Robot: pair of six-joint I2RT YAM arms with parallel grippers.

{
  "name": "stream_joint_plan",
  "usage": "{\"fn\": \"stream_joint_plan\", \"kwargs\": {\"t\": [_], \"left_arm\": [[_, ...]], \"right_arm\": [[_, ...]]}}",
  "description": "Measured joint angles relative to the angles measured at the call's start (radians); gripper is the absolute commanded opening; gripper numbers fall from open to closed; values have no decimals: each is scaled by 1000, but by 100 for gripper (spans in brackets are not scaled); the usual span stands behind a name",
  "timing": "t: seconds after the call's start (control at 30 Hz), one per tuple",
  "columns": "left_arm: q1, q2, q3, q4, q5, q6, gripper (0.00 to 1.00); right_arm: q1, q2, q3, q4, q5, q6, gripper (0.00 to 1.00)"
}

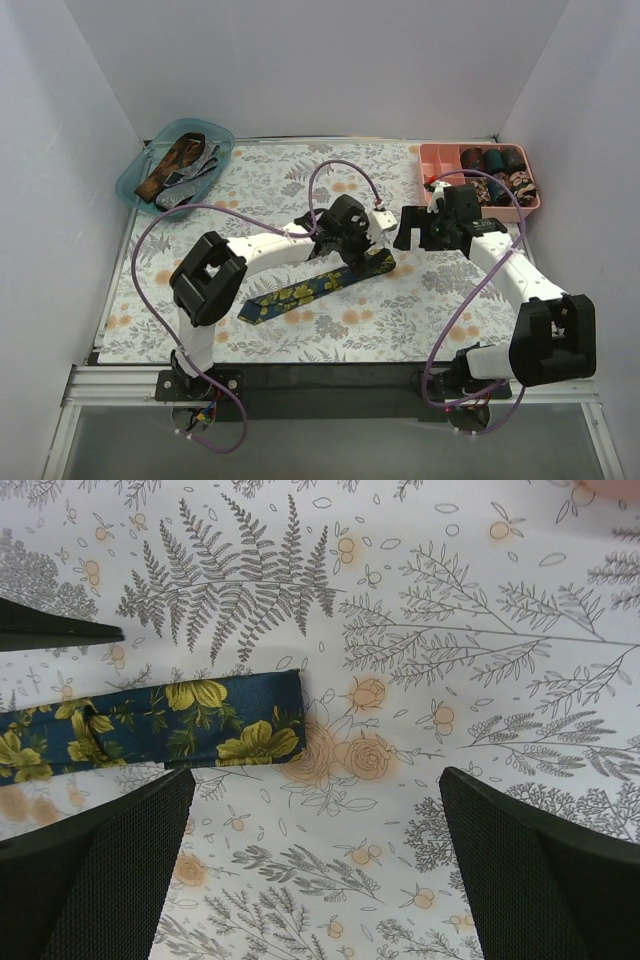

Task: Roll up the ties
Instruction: Roll the tie

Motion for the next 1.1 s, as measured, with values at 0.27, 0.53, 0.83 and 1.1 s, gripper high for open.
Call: {"fn": "stream_joint_plan", "kwargs": {"t": [0.27, 0.53, 0.83, 1.1], "left_arm": [[-13, 138, 100, -3, 70, 76, 97], [-34, 206, 121, -1, 72, 104, 81], [-43, 207, 100, 48, 47, 106, 57], [-43, 193, 34, 161, 51, 82, 42]], "right_arm": [[-129, 1, -47, 13, -157, 73, 97], [-178, 32, -59, 70, -241, 123, 93], [-192, 108, -102, 135, -295, 167, 89], [-193, 201, -157, 288, -414, 222, 77]]}}
